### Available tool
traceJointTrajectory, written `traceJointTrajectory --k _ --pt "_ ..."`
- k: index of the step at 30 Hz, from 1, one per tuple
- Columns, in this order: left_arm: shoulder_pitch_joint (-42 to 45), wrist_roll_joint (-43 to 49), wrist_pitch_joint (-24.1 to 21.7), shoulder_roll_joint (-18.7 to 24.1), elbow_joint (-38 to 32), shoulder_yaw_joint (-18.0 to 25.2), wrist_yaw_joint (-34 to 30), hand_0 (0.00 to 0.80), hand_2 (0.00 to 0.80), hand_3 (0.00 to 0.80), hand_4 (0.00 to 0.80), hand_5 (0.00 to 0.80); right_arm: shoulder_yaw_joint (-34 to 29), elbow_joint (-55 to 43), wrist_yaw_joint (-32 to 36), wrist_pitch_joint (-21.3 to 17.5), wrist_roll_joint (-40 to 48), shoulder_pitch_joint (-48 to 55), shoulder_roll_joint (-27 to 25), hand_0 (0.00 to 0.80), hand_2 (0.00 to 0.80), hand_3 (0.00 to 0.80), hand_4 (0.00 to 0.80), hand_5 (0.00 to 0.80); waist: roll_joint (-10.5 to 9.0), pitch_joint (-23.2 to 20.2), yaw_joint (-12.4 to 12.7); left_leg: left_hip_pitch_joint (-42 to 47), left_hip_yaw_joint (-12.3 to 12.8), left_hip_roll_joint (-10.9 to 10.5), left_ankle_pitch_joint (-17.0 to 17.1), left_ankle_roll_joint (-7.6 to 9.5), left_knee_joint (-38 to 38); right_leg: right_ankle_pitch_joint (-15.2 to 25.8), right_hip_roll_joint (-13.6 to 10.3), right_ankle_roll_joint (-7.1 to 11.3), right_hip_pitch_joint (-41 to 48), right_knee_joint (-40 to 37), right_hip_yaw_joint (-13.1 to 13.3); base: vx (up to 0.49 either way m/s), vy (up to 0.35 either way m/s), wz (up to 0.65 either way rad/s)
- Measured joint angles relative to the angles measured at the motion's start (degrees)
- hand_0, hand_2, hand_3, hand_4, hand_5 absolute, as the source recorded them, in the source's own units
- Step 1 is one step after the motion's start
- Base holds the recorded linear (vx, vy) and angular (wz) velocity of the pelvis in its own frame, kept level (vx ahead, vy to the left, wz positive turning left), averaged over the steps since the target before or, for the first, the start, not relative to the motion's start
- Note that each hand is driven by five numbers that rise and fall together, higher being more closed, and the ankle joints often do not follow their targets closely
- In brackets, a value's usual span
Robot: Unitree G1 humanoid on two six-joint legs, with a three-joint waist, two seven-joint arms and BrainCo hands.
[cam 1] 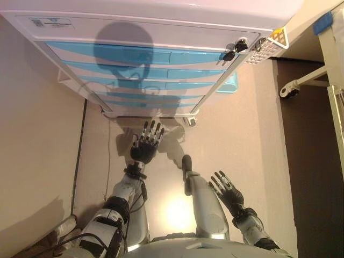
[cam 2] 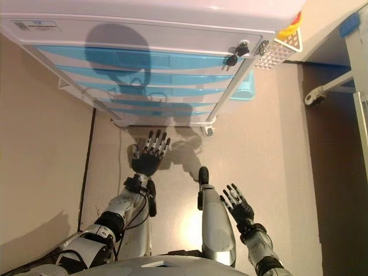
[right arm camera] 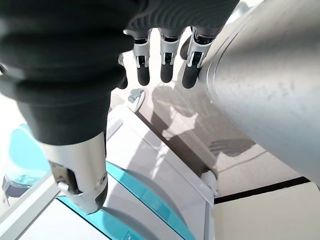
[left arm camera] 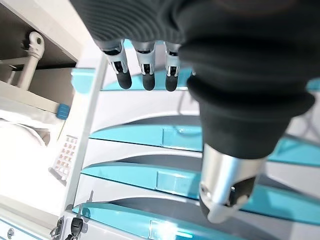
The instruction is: Open the drawer and pick up the medicine
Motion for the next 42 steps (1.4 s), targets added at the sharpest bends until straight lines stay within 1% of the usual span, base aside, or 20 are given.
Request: traceJointTrajectory --k 2,5,9,11,17,24,25,29,35,42 --pt "-1.1 -0.3 -1.5 0.2 -0.1 0.0 0.7 0.000 0.000 0.000 0.000 0.000 0.3 -0.7 0.0 0.6 0.0 0.0 0.0 0.000 0.000 0.000 0.000 0.000 -0.46 0.3 -0.5 -0.2 0.0 0.0 -0.2 0.02 0.5 0.0 0.1 0.06 0.0 0.0 0.0 0.000 0.000 0.00" --pt "-3.4 -1.3 -2.5 0.9 -0.2 0.0 2.2 0.000 0.000 0.000 0.000 0.000 0.8 -1.0 0.0 0.6 0.1 0.0 0.0 0.000 0.000 0.000 0.000 0.000 -1.07 0.6 -0.7 -0.3 0.0 0.0 -0.3 0.07 0.6 0.1 0.1 0.22 0.0 0.0 0.2 0.000 0.000 0.00" --pt "-7.0 -3.5 -3.1 3.2 -0.2 0.3 4.8 0.000 0.000 0.000 0.000 0.000 1.8 -1.6 0.0 0.6 0.2 0.0 -0.1 0.000 0.000 0.000 0.000 0.000 -1.52 0.8 -1.2 -0.4 0.0 0.3 -0.4 -0.08 0.7 0.2 0.4 0.32 -0.1 0.1 0.2 0.000 0.000 0.00" --pt "-8.6 -5.4 -3.7 4.6 -0.2 0.6 6.2 0.000 0.000 0.000 0.000 0.000 2.2 -1.9 0.0 0.6 0.2 0.0 -0.1 0.000 0.000 0.000 0.000 0.000 -1.57 0.8 -1.4 -0.6 0.0 0.8 -0.8 -0.24 1.4 0.2 0.9 0.30 -0.1 0.1 0.3 -0.005 -0.025 -0.06" --pt "-13.0 -10.5 -3.8 6.4 0.2 2.8 9.9 0.000 0.000 0.000 0.000 0.000 3.1 -2.1 0.1 0.2 1.4 0.0 -0.1 0.000 0.000 0.000 0.000 0.000 -1.99 1.3 -1.9 -0.7 0.0 0.9 -0.8 -0.32 1.5 0.2 1.0 0.27 -0.1 0.1 0.3 -0.002 -0.004 -0.01" --pt "-17.1 -13.7 -3.9 8.4 2.6 3.2 11.7 0.000 0.000 0.000 0.000 0.000 4.5 -2.1 0.3 -1.0 3.3 0.0 -0.1 0.000 0.000 0.000 0.000 0.000 -2.33 1.5 -2.6 -1.8 0.0 1.0 -0.8 -0.32 1.8 0.2 1.0 0.28 -1.1 0.4 0.3 0.000 0.000 0.00" --pt "-17.5 -13.7 -3.9 8.8 2.6 3.2 11.8 0.000 0.000 0.000 0.000 0.000 4.6 -2.1 0.3 -1.0 3.4 0.0 -0.1 0.000 0.000 0.000 0.000 0.000 -2.37 1.5 -2.7 -2.1 0.0 1.0 -0.8 -0.37 1.9 0.4 1.0 0.00 -1.4 0.6 0.3 0.000 0.000 0.00" --pt "-19.6 -13.8 -3.9 9.5 5.1 3.9 12.5 0.000 0.000 0.000 0.000 0.000 4.8 -2.0 0.7 -1.1 3.5 0.0 -0.1 0.000 0.000 0.000 0.000 0.000 -2.48 1.6 -3.3 -2.4 0.0 1.0 -0.9 -0.28 2.3 0.4 0.9 -0.01 -1.5 0.6 0.3 0.000 0.000 0.00" --pt "-21.3 -14.1 -3.9 11.3 5.8 4.3 12.3 0.000 0.000 0.000 0.000 0.000 6.5 -2.1 1.2 -1.8 5.1 -0.4 -0.2 0.000 0.000 0.000 0.000 0.000 -3.64 2.6 -3.9 -2.5 0.0 1.1 -0.9 -0.28 2.5 0.4 0.9 0.01 -1.6 0.8 0.3 -0.001 -0.005 0.00" --pt "-21.4 -14.1 -4.4 11.4 5.8 4.3 9.0 0.000 0.000 0.000 0.000 0.000 6.9 -2.2 1.4 -2.3 5.7 -0.4 -0.3 0.000 0.000 0.000 0.000 0.000 -3.78 3.3 -3.9 -2.8 0.0 1.1 -0.9 -0.29 2.4 0.5 1.0 -0.05 -1.8 0.6 0.2 0.000 0.000 0.00"
